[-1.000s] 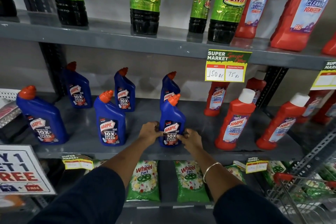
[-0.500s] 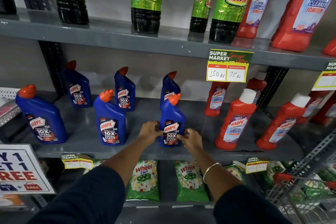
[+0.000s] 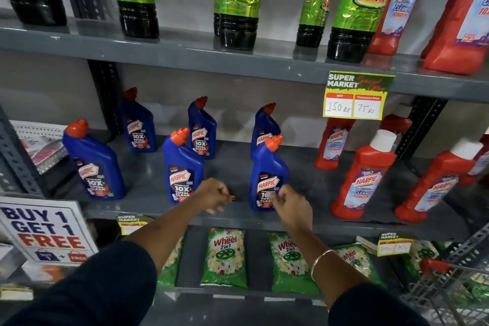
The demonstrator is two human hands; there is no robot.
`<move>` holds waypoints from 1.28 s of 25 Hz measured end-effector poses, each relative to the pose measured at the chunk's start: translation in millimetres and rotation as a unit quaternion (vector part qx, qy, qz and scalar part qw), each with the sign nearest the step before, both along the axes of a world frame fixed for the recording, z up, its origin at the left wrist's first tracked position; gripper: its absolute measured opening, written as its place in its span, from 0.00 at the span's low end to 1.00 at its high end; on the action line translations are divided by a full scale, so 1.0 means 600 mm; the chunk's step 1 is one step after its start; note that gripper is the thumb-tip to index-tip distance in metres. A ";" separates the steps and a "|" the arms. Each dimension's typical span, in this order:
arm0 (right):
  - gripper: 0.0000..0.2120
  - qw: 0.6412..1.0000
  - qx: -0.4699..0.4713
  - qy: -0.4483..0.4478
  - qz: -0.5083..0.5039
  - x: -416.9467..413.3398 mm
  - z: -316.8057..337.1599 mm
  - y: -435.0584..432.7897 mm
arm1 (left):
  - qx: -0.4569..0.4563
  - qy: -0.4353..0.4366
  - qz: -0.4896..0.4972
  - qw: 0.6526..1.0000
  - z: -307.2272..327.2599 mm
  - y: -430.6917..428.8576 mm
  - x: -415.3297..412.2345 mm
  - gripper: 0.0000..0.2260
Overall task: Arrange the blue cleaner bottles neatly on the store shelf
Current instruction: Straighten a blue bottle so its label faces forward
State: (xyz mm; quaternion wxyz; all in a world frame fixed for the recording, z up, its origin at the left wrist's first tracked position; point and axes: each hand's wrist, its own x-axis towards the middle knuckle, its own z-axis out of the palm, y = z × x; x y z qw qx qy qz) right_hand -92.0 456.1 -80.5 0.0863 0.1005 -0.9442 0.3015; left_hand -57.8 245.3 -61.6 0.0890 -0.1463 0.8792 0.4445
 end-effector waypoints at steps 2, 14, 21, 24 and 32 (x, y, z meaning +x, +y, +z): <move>0.17 0.995 0.054 0.004 0.085 0.013 0.000 -0.038 | -0.029 -0.093 -0.023 0.995 0.004 -0.060 0.034 0.10; 0.18 0.966 -0.158 -0.180 0.100 0.022 -0.041 -0.296 | -0.102 0.058 0.103 0.988 -0.037 -0.194 0.046 0.17; 0.18 0.965 -0.164 -0.184 0.093 0.016 -0.041 -0.291 | -0.056 0.066 0.092 0.992 -0.044 -0.206 0.036 0.16; 0.19 0.965 -0.154 -0.188 0.096 0.019 -0.034 -0.286 | -0.052 0.065 0.089 0.993 -0.042 -0.204 0.038 0.17; 0.17 0.965 -0.156 -0.181 0.104 0.024 -0.031 -0.286 | -0.051 0.066 0.095 0.992 -0.042 -0.203 0.041 0.18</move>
